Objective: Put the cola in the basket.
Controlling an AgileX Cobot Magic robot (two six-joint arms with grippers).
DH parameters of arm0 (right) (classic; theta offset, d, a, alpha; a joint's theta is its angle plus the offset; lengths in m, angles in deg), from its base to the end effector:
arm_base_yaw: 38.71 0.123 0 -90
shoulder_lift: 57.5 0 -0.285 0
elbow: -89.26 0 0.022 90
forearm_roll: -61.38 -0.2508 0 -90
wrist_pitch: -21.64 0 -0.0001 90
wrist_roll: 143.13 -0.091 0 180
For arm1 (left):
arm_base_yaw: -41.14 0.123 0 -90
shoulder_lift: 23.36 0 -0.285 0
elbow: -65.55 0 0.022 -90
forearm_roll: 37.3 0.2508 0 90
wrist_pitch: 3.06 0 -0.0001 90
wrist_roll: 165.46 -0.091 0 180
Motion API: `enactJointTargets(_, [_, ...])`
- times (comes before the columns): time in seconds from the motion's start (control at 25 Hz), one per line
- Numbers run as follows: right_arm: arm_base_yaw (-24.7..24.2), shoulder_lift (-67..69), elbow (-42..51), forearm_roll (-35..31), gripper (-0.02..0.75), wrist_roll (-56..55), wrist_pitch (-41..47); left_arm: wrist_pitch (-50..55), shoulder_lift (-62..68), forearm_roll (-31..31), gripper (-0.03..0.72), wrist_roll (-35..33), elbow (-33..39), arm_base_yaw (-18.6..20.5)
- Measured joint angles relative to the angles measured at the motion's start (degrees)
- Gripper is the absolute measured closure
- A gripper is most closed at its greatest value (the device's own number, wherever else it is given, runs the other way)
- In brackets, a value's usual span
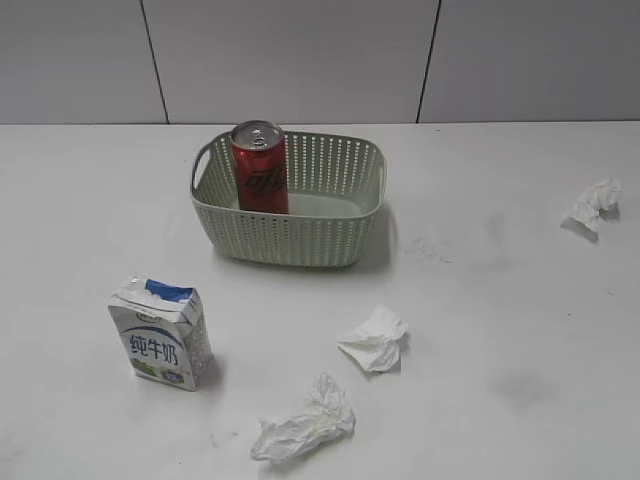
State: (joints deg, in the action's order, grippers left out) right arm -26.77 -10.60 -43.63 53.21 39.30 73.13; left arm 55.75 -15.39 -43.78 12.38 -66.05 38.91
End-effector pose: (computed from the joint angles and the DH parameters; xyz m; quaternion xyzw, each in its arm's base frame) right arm 0.1041 0.0324 0.2612 -0.0935 0.9483 0.0907 0.2893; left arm -0.0039 -0.0086 0.2813 0.0335 0.8422 -0.0568 0.5351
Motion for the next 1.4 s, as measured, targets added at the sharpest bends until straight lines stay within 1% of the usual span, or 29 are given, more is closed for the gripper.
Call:
enactJointTargets(0.16, [0.00, -7.48, 0.00, -0.24, 0.176, -0.06, 3.87, 0.00, 0.00, 0.00, 0.459, 0.00, 0.00, 0.00])
enactJointTargets(0.32, [0.00, -15.46, 1.15, 0.97, 0.176, 0.05, 7.57, 0.00, 0.00, 0.00, 0.459, 0.00, 0.00, 0.00])
enactJointTargets(0.52, [0.00, -25.32, 1.36, 1.11, 0.176, 0.13, 7.90, 0.00, 0.00, 0.00, 0.459, 0.00, 0.00, 0.00])
enactJointTargets(0.8, [0.00, -35.66, 1.36, 1.29, 0.176, 0.20, 8.03, 0.00, 0.00, 0.00, 0.459, 0.00, 0.00, 0.00])
enactJointTargets(0.96, [0.00, -39.08, 1.36, 1.33, 0.176, 0.25, 8.18, 0.00, 0.00, 0.00, 0.459, 0.00, 0.00, 0.00])
enactJointTargets(1.4, [-0.06, -39.43, 1.36, 1.35, 0.176, 0.24, 8.32, 0.00, 0.00, 0.00, 0.459, 0.00, 0.00, 0.00])
